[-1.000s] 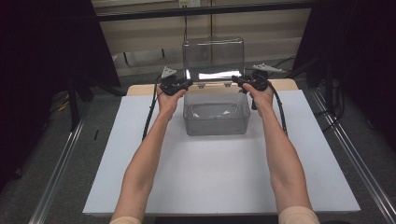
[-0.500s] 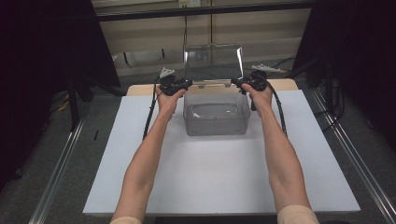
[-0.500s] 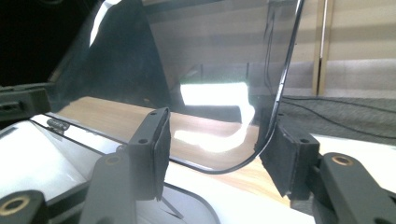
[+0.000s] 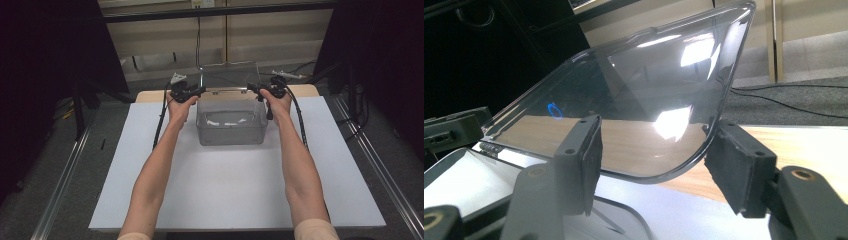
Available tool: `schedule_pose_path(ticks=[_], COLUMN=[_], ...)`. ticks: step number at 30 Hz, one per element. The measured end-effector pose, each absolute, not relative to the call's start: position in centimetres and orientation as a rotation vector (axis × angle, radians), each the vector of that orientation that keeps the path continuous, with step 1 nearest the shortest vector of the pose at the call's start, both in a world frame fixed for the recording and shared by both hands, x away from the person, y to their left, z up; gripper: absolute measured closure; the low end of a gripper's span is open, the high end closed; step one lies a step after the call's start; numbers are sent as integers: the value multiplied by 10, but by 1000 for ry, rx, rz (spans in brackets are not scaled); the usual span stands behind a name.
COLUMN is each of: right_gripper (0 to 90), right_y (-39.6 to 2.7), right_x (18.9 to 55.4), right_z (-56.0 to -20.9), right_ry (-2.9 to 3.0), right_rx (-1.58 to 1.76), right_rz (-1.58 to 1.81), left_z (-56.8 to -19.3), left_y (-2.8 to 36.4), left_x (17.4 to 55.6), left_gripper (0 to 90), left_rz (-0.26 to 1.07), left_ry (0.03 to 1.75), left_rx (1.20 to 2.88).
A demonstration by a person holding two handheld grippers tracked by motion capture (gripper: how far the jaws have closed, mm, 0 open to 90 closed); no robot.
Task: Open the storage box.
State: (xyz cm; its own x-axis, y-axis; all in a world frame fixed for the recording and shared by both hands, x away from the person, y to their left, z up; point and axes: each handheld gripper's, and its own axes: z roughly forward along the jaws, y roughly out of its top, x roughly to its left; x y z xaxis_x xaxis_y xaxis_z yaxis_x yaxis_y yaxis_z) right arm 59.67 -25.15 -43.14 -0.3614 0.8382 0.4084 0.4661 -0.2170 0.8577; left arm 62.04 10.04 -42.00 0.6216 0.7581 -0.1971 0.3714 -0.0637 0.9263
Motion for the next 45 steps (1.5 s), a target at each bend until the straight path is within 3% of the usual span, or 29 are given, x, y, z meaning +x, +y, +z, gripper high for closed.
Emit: schedule_pose_path(ticks=[10,13,25,36,45], right_gripper=[329,392,190,106,56], right_y=[-252,-249,-249,-256,-258], right_x=[596,594,586,562,547], right_z=[-432,-429,-421,-408,-398], right_ry=[1701,1721,1726,1691,1648], right_rx=[1552,1516,1465,1398,1345], right_rz=[1544,1536,1444,1441,1420], left_z=[-422,-423,-417,-403,-400], left_y=[97,95,103,97,92], left_x=[620,618,613,594,575], left_gripper=[539,511,290,110,52], left_rz=[389,402,435,465,473], left_ry=[928,931,975,947,887], left_rx=[1672,1671,1688,1691,1671])
